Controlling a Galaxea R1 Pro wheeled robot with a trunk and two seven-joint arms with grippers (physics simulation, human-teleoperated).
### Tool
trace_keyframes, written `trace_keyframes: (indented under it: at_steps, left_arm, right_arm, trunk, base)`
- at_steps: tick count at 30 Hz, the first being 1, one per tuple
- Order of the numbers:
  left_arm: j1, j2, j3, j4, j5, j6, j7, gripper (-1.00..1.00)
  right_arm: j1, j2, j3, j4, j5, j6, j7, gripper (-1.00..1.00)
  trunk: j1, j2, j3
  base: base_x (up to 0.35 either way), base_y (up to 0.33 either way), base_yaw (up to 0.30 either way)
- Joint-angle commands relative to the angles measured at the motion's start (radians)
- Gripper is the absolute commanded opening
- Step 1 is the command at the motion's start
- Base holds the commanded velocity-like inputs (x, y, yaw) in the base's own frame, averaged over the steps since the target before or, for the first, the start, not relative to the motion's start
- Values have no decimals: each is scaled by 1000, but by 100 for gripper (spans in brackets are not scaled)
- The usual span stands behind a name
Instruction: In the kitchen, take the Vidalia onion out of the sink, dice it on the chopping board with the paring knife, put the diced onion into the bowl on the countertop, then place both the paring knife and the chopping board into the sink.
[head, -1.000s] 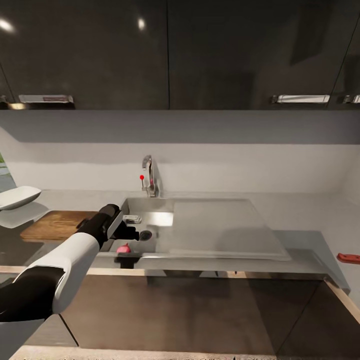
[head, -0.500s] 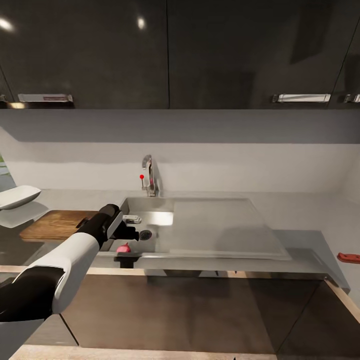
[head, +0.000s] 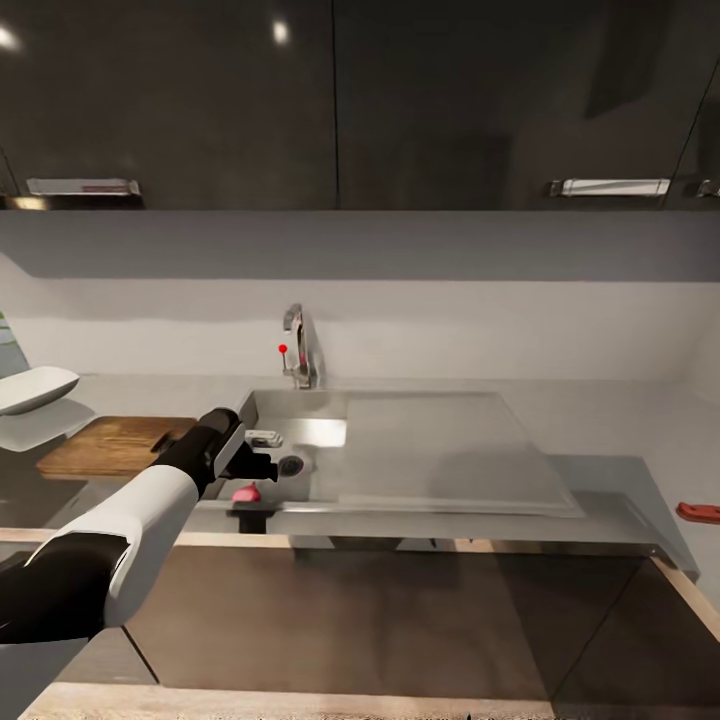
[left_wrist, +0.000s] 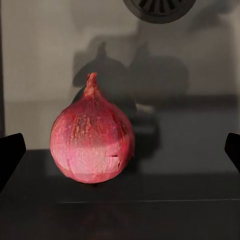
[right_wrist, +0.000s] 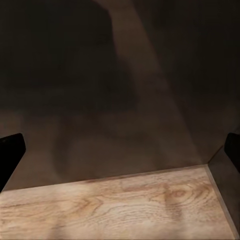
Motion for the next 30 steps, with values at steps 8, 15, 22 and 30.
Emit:
trace_keyframes:
  at_steps: [8, 15, 22, 30]
  left_arm:
    - [-1, 2, -8, -1, 3, 4, -3, 100]
    - [-1, 2, -7, -2, 3, 4, -3, 100]
    - [-1, 4, -8, -1, 2, 4, -4, 100]
    - [-1, 4, -8, -1, 2, 4, -3, 100]
  right_arm:
    - [-1, 0, 8, 0, -7, -3, -4, 100]
    - [-1, 0, 8, 0, -7, -3, -4, 100]
    - [-1, 0, 8, 0, -7, -3, -4, 100]
    - [-1, 0, 8, 0, -7, -3, -4, 100]
  trunk:
    - [0, -1, -14]
    - [0, -1, -25]
    - [0, -1, -36]
    - [0, -1, -39]
  base:
    - [0, 0, 0]
    - [0, 0, 0]
    - [0, 0, 0]
    - [0, 35, 0]
